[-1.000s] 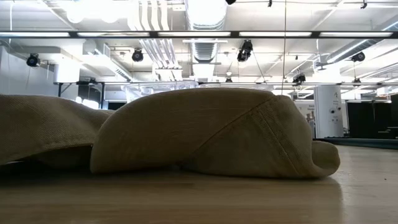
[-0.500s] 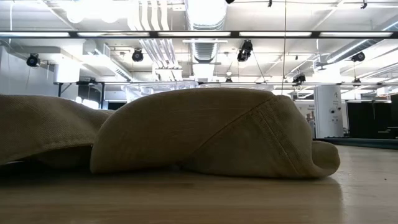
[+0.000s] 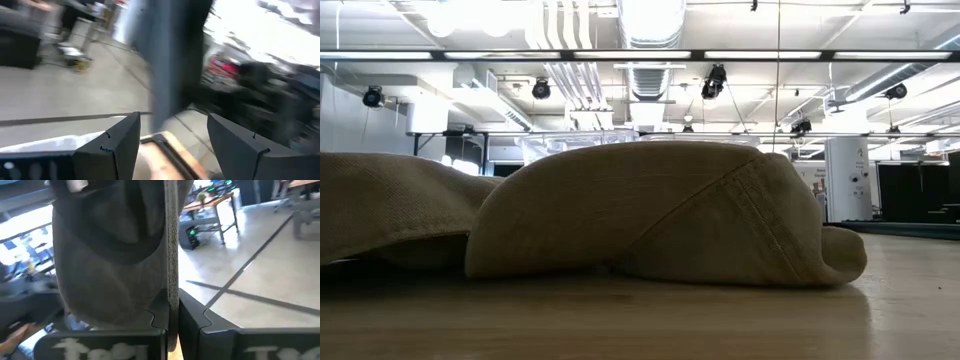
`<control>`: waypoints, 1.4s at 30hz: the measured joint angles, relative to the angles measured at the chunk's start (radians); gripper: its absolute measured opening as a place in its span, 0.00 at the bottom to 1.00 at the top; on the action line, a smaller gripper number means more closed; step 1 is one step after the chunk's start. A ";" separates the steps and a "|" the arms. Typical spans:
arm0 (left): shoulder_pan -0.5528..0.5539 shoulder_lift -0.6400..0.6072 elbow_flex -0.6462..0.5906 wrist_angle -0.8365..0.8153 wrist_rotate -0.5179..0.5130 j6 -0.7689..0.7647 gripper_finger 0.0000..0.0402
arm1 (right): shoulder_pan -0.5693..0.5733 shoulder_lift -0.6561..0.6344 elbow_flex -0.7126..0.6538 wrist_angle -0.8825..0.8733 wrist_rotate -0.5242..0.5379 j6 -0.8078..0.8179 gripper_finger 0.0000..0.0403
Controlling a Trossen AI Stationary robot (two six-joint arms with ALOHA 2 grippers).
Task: Pick & Place hat
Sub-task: Put the left dark gray cap into the left transparent bin
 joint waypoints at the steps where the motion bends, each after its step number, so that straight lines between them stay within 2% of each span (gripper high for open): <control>1: 0.012 -0.005 0.000 0.008 0.028 0.017 0.56 | -0.009 -0.006 0.000 0.001 -0.004 0.001 0.03; 13: 0.193 0.019 -0.001 0.042 0.271 -0.010 0.56 | -0.023 -0.007 0.000 -0.002 -0.034 0.010 0.03; 26: 0.243 0.067 -0.001 0.063 0.303 0.034 0.54 | -0.023 -0.006 0.000 0.046 -0.058 0.075 0.03; 30: 0.247 0.081 -0.001 0.072 0.304 0.049 0.42 | -0.017 0.008 0.000 0.044 -0.067 0.086 0.03; 37: 0.267 0.082 -0.001 0.061 0.271 0.076 0.05 | -0.016 0.032 0.001 0.057 -0.114 0.152 0.03; 42: 0.264 0.071 0.007 -0.042 0.255 0.076 0.03 | -0.016 0.036 0.001 0.018 -0.125 0.131 0.05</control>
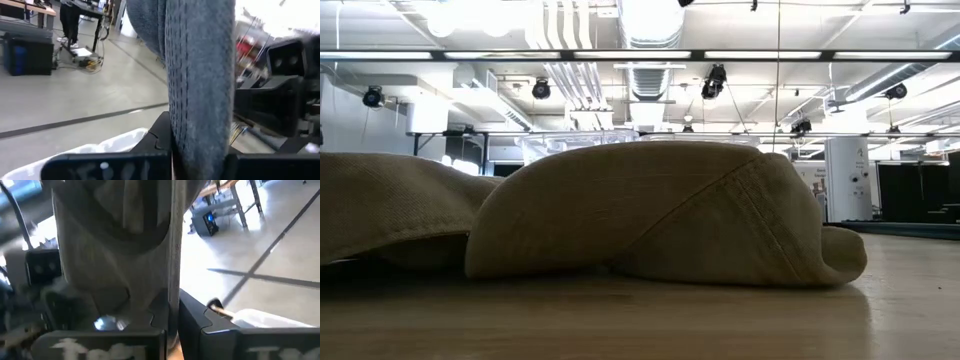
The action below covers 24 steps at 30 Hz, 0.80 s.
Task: Pick & Place hat
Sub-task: Put the left dark gray cap into the left transparent bin
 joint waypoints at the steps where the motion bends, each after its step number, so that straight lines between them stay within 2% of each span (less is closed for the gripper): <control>1: 0.000 -0.002 0.005 -0.039 -0.001 0.000 0.03 | -0.004 0.000 -0.001 -0.023 -0.008 -0.005 0.06; 6: 0.000 -0.004 0.038 -0.243 -0.087 0.006 0.02 | -0.030 -0.003 -0.002 -0.166 -0.017 0.008 0.17; 13: 0.000 0.004 0.083 -0.498 -0.301 0.120 0.02 | -0.025 -0.022 -0.002 -0.426 -0.008 -0.029 0.33; 16: 0.000 0.019 0.089 -0.606 -0.341 0.253 0.02 | -0.017 -0.050 -0.002 -0.516 -0.007 -0.036 0.36; 21: 0.001 0.097 0.086 -0.750 -0.353 0.570 0.02 | -0.015 -0.090 -0.002 -0.623 -0.007 -0.035 0.38; 24: 0.007 0.166 0.085 -0.786 -0.433 0.770 0.03 | -0.015 -0.123 -0.002 -0.660 -0.007 -0.033 0.38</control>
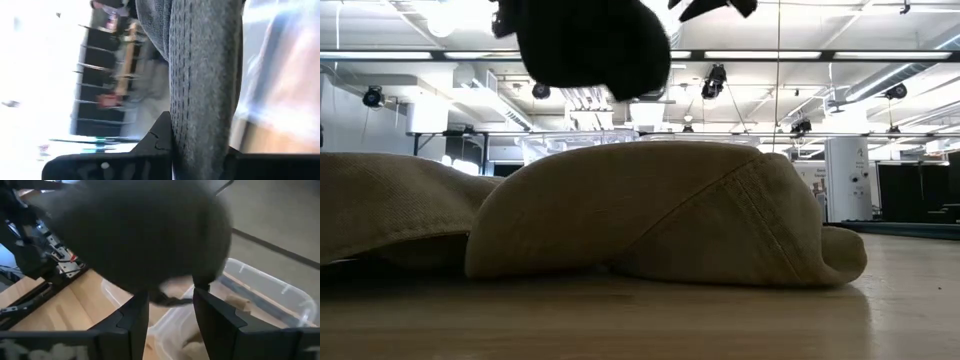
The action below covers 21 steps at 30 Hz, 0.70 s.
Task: Pick & Place hat
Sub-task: Put the left dark gray cap into the left transparent bin
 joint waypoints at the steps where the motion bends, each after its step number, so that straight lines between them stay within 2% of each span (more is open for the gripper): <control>1: 0.005 0.021 0.000 0.000 -0.041 0.070 0.03 | 0.000 -0.011 0.000 -0.009 0.001 0.001 0.37; 6: 0.065 0.090 0.000 -0.003 -0.208 0.363 0.04 | 0.000 -0.046 0.000 -0.038 0.008 0.005 0.34; 11: 0.105 0.074 0.022 -0.109 -0.191 0.378 0.03 | 0.000 -0.069 0.000 -0.094 0.024 0.022 0.32; 14: 0.107 0.059 0.022 -0.162 -0.122 0.405 0.03 | 0.000 -0.074 0.000 -0.140 0.030 0.036 0.31; 16: 0.104 0.056 0.016 -0.165 -0.071 0.420 0.03 | 0.000 -0.074 0.000 -0.156 0.029 0.037 0.30; 21: 0.113 0.092 -0.021 -0.165 -0.070 0.434 0.03 | 0.000 -0.069 0.000 -0.159 0.029 0.049 0.28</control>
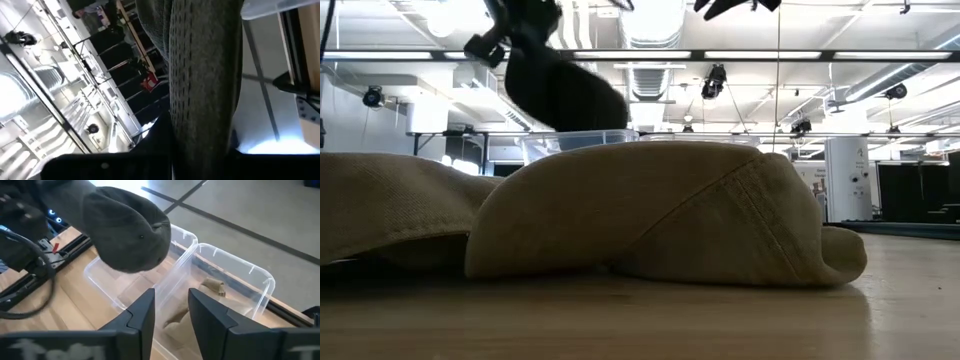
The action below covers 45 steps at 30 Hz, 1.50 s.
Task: Pick & Place hat
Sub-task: Put the left dark gray cap into the left transparent bin, then put the left brown cap into the right transparent bin
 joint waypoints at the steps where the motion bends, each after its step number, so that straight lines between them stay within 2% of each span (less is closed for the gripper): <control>1: 0.003 0.008 -0.011 0.005 0.003 0.005 0.03 | 0.000 0.002 0.000 -0.001 0.000 0.007 0.28; 6: 0.009 0.079 -0.095 0.038 0.018 0.041 0.03 | 0.000 0.002 -0.006 -0.019 -0.002 0.023 0.26; 10: 0.011 0.131 -0.163 0.070 -0.012 0.086 0.03 | 0.000 0.002 -0.015 -0.030 -0.004 0.041 0.25; 14: 0.011 0.178 -0.205 0.116 0.044 0.097 0.03 | 0.000 0.002 -0.019 -0.029 -0.009 0.043 0.24; 20: 0.002 0.192 -0.209 0.143 0.068 0.104 0.03 | 0.000 0.002 -0.021 -0.029 -0.011 0.039 0.22; 26: -0.010 0.174 -0.162 0.172 0.080 0.104 0.04 | 0.000 0.002 -0.032 -0.029 -0.011 0.033 0.22; 31: -0.024 0.157 -0.094 0.195 0.179 0.076 0.14 | -0.001 0.002 -0.051 -0.028 -0.011 0.032 0.21; 34: -0.025 0.155 -0.069 0.195 0.191 0.076 0.22 | 0.000 0.002 -0.060 -0.028 -0.011 0.034 0.20; 39: -0.031 0.155 -0.064 0.192 0.099 0.078 0.31 | 0.000 0.002 -0.061 -0.025 -0.011 0.035 0.19; 45: -0.077 0.123 -0.056 0.194 0.038 0.007 0.34 | -0.001 -0.002 -0.061 -0.026 -0.032 0.035 0.20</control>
